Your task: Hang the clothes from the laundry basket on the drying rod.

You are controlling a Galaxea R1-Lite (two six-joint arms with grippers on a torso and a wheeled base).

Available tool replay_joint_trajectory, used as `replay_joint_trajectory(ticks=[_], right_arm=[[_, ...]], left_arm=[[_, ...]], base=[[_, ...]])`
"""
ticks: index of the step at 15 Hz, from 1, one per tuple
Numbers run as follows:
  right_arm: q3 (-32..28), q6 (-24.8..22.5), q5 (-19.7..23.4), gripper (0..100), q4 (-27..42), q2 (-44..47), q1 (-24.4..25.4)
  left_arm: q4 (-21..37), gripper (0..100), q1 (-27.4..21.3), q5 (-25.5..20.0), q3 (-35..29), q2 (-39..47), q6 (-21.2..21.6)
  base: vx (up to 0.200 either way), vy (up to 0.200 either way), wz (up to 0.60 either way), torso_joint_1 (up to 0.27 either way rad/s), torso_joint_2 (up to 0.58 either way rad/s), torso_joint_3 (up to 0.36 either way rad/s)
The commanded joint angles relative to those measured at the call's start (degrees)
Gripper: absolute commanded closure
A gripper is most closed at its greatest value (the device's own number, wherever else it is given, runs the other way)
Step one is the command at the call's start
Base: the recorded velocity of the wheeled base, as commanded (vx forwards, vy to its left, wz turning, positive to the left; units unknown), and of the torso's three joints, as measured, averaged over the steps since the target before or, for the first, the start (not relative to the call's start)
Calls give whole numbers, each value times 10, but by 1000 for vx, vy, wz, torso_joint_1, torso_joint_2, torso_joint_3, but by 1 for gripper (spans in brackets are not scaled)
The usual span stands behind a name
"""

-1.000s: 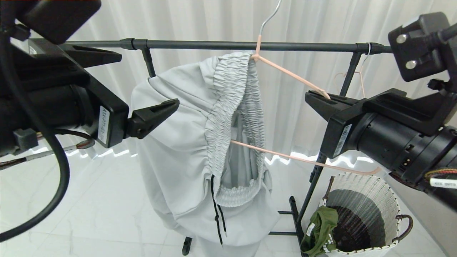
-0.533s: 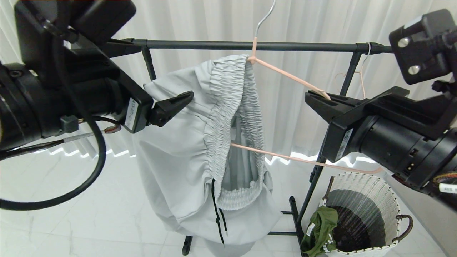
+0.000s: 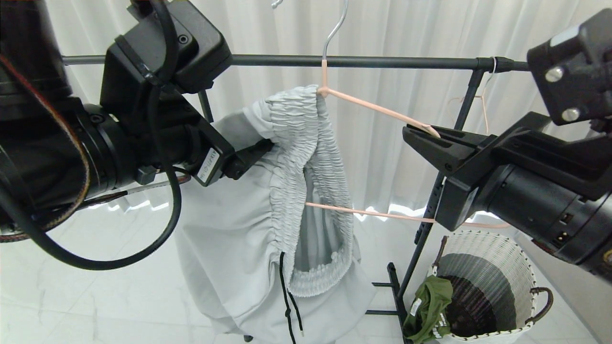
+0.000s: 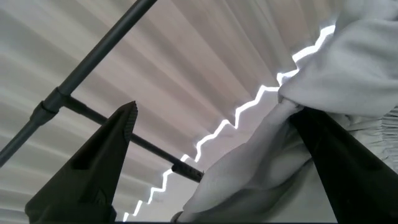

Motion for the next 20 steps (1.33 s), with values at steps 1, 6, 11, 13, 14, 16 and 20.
replay_joint_trajectory(ticks=[1,6,11,13,14,16,20], right_arm=[[2,0,1,100,-1,-3,1],[2,-7,2,100,-1,-9,1],[2,-7,1,100,-1,-8,3],[2,-7,1,100,-1,-8,3],[2,-7,1,100,-1,-8,3],[2,-7,2,100,-1,-9,6],[15,-7,-4,0,0,-21,4]], left_arm=[[0,0,0,0,2,3,0],[0,100,0,0,7,2,0],[0,100,0,-15,12,-1,0],[0,100,0,-15,15,-1,0],[0,100,0,-14,15,-1,0],[0,100,1,-14,15,-2,0],[-32,100,1,-14,28,-4,0]], base=[[0,0,0,0,0,0],[0,0,0,0,0,0],[0,0,0,0,0,0],[0,0,0,0,0,0],[0,0,0,0,0,0],[0,0,0,0,0,0],[0,0,0,0,0,0]])
